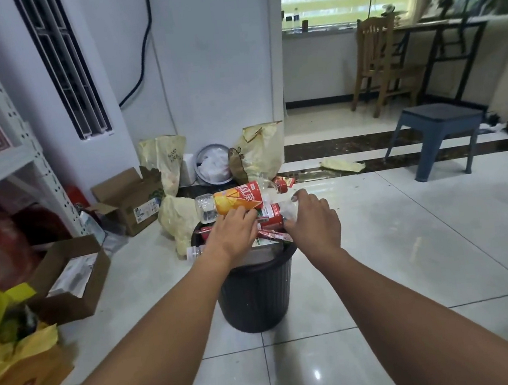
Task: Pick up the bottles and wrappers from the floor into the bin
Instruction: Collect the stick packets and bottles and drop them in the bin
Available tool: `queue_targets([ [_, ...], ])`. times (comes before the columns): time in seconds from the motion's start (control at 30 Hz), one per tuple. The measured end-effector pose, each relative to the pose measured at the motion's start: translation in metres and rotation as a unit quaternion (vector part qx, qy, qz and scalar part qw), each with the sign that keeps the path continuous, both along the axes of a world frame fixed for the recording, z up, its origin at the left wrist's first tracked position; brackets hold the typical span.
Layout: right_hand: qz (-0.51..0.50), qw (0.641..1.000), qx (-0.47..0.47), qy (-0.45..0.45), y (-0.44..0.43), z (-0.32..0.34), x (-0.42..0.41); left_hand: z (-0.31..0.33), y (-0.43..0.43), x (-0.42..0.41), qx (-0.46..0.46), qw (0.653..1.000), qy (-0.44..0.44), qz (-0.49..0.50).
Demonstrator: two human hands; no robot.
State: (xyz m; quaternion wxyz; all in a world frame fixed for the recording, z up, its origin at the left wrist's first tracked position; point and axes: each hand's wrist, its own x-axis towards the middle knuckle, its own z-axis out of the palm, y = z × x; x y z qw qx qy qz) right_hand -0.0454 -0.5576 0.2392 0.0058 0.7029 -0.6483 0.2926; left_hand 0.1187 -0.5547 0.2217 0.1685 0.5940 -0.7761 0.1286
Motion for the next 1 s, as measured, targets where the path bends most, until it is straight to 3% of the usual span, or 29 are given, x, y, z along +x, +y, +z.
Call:
queue_targets([
  [0.4, -0.011, 1.0, -0.004, 0.024, -0.025, -0.011, 0.0, -0.028, -0.042, -0.008, 0.074, 0.997, -0.008, -0.014],
  [0.67, -0.007, 0.999, -0.01, 0.036, -0.032, -0.022, 0.013, -0.031, -0.051, -0.004, 0.041, 0.999, 0.009, -0.011],
  [1.0, 0.003, 0.999, -0.004, 0.042, -0.03, -0.034, 0.021, -0.028, -0.045, 0.002, 0.032, 0.998, -0.037, -0.026],
])
